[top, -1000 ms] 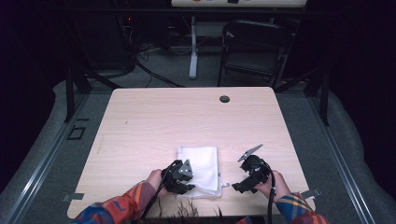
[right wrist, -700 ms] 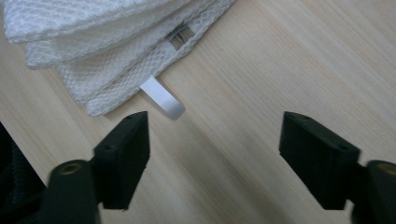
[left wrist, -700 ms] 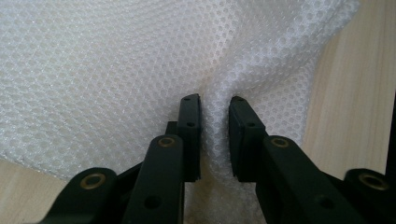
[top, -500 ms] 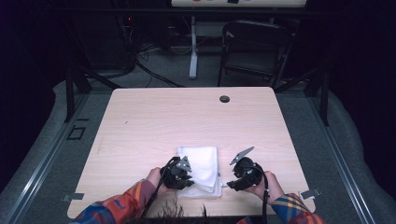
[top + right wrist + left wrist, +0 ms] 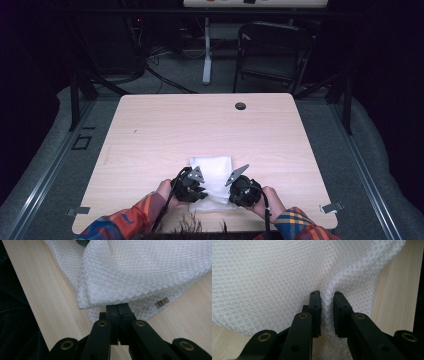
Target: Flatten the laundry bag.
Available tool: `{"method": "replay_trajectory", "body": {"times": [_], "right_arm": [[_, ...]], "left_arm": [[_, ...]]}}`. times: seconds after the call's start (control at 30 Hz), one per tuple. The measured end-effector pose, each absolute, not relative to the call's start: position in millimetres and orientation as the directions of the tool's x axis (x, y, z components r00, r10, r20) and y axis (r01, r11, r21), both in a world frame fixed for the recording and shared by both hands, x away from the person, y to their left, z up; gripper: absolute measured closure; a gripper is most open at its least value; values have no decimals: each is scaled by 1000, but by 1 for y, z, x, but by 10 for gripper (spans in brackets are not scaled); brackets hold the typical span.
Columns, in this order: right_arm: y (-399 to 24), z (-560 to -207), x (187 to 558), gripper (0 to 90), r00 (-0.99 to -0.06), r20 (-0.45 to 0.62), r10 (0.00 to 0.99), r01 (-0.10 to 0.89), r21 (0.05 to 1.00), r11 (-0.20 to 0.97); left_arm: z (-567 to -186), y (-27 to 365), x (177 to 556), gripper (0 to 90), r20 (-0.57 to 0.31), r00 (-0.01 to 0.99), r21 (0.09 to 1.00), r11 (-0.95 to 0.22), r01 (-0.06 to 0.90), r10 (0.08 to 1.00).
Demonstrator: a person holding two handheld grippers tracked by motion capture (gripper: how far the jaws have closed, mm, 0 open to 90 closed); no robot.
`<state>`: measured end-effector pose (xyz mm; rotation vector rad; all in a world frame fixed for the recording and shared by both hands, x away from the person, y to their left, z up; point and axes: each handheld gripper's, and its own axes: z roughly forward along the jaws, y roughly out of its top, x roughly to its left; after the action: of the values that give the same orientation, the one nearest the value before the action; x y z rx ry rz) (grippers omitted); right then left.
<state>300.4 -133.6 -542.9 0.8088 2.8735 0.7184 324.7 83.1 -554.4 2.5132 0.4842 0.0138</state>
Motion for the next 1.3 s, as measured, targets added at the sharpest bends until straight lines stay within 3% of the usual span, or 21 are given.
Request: {"method": "replay_trajectory", "body": {"times": [0.53,0.73,1.3], "right_arm": [[-132,-554,304,900,-854,37,518,476,456,752],[-139,-558,306,900,-851,84,519,488,493,720],[-139,-558,303,900,-871,49,490,444,508,738]], "left_arm": [[-553,85,325,786,-105,934,561,-755,339,341],[-553,84,324,778,-102,934,559,-757,339,343],[-540,89,325,789,-120,923,588,-723,363,366]]}}
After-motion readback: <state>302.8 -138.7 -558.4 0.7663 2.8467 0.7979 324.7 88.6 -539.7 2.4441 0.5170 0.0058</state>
